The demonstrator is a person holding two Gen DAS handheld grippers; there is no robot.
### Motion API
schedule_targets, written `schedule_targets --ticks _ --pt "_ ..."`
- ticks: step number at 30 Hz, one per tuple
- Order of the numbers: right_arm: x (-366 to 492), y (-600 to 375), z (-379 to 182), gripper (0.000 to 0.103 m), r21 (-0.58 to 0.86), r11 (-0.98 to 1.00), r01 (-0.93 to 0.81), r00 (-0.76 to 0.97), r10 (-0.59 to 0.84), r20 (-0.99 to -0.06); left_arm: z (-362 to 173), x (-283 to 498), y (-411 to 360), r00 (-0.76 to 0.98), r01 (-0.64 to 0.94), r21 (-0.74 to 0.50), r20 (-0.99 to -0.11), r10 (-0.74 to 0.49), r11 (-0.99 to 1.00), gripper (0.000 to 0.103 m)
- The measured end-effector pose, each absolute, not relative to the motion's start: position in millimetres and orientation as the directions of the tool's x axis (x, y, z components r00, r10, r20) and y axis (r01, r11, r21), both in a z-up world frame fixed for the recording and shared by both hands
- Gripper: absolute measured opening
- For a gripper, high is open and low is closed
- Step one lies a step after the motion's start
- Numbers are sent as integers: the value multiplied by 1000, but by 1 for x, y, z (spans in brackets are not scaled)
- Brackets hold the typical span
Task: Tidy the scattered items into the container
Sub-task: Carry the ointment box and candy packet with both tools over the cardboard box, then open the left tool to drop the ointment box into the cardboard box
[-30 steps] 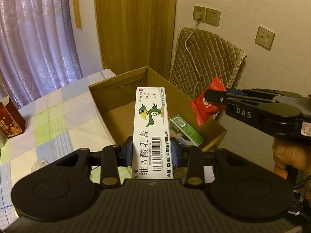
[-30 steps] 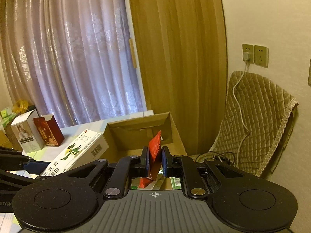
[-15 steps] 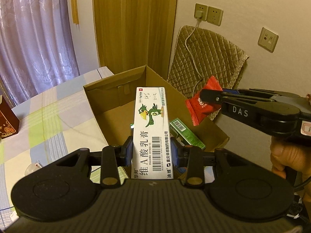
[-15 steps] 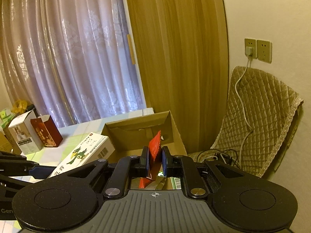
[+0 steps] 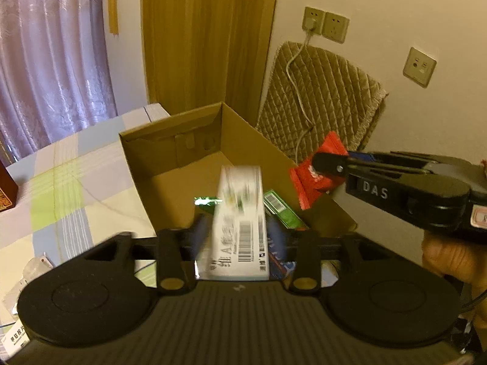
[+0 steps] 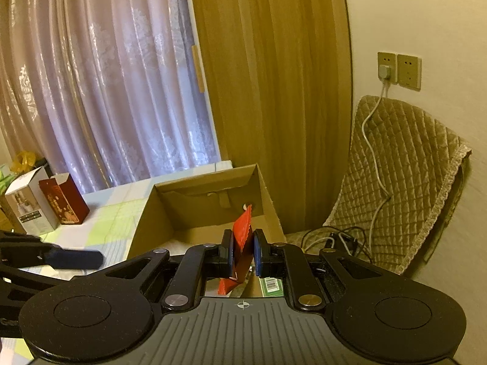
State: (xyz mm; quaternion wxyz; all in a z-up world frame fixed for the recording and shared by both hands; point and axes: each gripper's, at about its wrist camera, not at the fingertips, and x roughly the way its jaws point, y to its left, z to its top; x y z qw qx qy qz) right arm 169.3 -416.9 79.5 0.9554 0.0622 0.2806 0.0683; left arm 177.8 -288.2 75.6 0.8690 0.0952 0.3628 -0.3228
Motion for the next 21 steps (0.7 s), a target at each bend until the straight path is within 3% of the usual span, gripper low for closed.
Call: schedule_targets --ticks 21 --pt "173 -394 86 15 155 977 -150 814 210 -541 84 156 -235 556 581 -60 -700 -449 812 60"
